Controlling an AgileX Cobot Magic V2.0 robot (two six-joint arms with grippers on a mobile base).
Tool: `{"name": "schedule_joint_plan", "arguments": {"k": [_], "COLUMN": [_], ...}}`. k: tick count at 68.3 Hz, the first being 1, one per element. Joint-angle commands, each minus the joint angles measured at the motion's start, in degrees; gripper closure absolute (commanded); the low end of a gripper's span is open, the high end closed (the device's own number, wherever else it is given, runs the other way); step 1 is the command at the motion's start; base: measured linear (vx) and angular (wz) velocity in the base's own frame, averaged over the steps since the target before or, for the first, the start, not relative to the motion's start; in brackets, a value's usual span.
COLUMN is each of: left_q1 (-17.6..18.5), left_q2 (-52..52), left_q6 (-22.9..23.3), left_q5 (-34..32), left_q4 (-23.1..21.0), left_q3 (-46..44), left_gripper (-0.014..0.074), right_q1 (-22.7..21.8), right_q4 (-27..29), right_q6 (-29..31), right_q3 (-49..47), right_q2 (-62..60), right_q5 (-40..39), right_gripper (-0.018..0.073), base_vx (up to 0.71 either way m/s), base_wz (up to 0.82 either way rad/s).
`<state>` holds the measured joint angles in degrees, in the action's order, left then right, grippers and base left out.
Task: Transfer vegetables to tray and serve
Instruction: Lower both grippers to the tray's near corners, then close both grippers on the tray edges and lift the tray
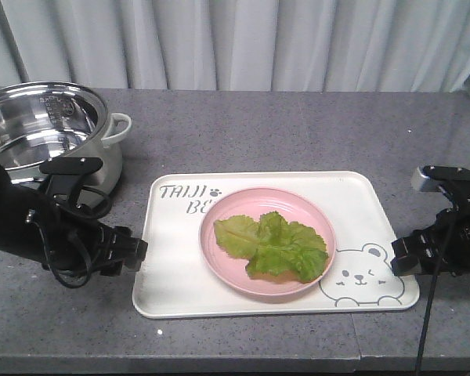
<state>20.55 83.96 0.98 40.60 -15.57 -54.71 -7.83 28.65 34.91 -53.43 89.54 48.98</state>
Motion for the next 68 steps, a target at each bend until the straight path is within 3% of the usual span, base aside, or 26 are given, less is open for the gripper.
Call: {"name": "schedule_joint_plan", "arguments": {"k": [1, 22, 31, 46, 56, 68], "left_q1": [-0.10, -0.04, -0.04, -0.04, -0.04, -0.04], "left_q2": [0.09, 3.88, 5.05, 5.91, 5.91, 5.91], "left_q6": [0.61, -0.66, -4.18, -11.89, -11.90, -11.90], "left_q5": [-2.57, -3.52, -3.22, -3.05, -2.95, -2.80], "left_q4": [-2.23, -5.21, -8.03, -16.71, -16.78, -16.72], "left_q3": [-1.02, -1.02, -1.02, -1.02, -1.02, -1.02], "left_gripper": [0.0126, 0.0126, 0.0126, 0.0126, 0.0134, 0.0213], "right_q1": [-0.13, -0.13, -0.13, -0.13, -0.13, -0.13], "right_q4": [3.12, 3.71, 3.71, 3.65, 3.52, 3.51], "right_q6": [2.52, 3.18, 3.18, 3.18, 3.18, 3.18], "right_q3": [-1.40, -1.40, -1.40, -1.40, -1.40, -1.34], "right_q2": [-0.83, 0.90, 1.01, 1.01, 1.01, 1.01], "right_q5": [-0.98, -0.98, -0.98, -0.92, -0.72, -0.57], "right_gripper": [0.0254, 0.0254, 0.0254, 0.0254, 0.0256, 0.0303], "base_vx": [0.00, 0.00, 0.00, 0.00, 0.00, 0.00], "base_wz": [0.00, 0.00, 0.00, 0.00, 0.00, 0.00]}}
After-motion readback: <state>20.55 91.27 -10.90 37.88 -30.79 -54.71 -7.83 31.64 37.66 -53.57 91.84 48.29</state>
